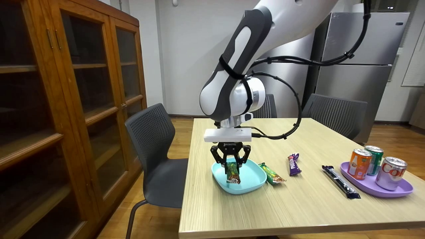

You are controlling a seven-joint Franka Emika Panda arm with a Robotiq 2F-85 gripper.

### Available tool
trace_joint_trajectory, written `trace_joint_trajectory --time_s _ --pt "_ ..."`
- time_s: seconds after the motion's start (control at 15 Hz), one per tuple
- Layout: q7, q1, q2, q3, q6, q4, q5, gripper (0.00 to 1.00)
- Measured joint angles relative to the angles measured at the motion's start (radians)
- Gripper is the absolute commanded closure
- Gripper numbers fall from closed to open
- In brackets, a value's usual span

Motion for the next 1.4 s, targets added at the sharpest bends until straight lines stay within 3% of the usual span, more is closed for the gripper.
trace_joint_trajectory --time_s 0.67,0.73,0.87,1.13,1.4 --pt "0.0 0.014 0.104 0.0 0.0 0.117 -0.015 0.84" --pt "0.0 0.014 0.109 0.0 0.0 0.123 -0.015 0.34" --pt "0.0 0.014 0.113 -0.001 0.0 0.132 -0.015 0.27" --pt "0.0 0.013 0.108 -0.005 0.005 0.14 -0.015 0.0" --pt "-0.001 0.002 0.067 -0.016 0.038 0.126 -0.015 0.0"
